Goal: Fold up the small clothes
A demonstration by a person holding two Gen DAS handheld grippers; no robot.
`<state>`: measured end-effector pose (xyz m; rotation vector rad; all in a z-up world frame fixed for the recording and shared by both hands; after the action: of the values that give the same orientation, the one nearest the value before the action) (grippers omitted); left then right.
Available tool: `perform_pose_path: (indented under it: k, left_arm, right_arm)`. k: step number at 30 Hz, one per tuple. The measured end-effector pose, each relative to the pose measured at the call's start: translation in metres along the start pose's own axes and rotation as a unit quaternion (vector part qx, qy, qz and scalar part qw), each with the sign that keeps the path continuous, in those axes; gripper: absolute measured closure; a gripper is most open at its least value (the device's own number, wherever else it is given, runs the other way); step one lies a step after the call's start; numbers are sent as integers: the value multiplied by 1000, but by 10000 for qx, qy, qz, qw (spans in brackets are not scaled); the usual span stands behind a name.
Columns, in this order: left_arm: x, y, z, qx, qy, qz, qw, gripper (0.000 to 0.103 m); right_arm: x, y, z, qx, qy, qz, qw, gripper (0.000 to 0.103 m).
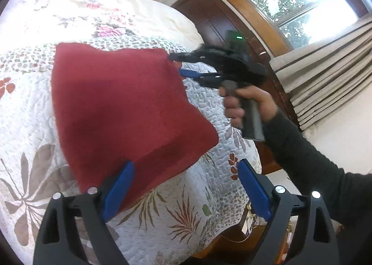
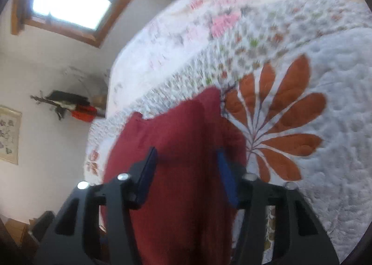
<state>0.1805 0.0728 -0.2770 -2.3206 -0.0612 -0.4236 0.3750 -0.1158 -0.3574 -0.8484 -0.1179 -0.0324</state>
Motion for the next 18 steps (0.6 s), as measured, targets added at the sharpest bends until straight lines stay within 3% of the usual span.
perform_pose_path:
  k: [2, 5, 8, 10, 12, 15, 18]
  left_arm:
    - [1, -8, 7, 28, -86, -69, 9999, 13]
    - [7, -31, 24, 92, -249, -257, 9993, 13]
    - [15, -53, 45, 117, -455, -438, 9979, 12]
    - [20, -61, 63, 136, -631, -504, 9966, 12]
    - [25, -65, 79, 30, -871, -515, 9949, 12]
    - [34, -63, 93, -89, -1011, -490, 9936, 12]
    - [47, -55, 109, -568, -1329, -417, 9886, 7]
  right_arm:
    - [1, 6, 5, -90, -63, 5, 9999, 92]
    - [-5, -8, -21, -257, 144, -192, 9994, 92]
    - [-11, -7, -26, -10, 262, -78, 9996, 90]
    - [-14, -13, -14, 102, 62, -145, 9998, 74]
    - [-20, -24, -10, 62, 56, -236, 9997, 28]
    - [-34, -42, -13, 173, 134, -339, 9992, 11]
    - [-50, -44, -26, 477, 244, -96, 9985, 5]
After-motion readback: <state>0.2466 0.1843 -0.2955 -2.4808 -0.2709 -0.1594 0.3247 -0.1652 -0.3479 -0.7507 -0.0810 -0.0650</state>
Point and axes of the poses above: each gripper's, at about its wrist camera, not at the fingertips, and y roughly the way its jaws point, z to its left, x to its top, the point moved 8 cm from there along y, roughly the way its jaws point, and after that the axes turned 4 degrees about z, right-handed, at the moved point
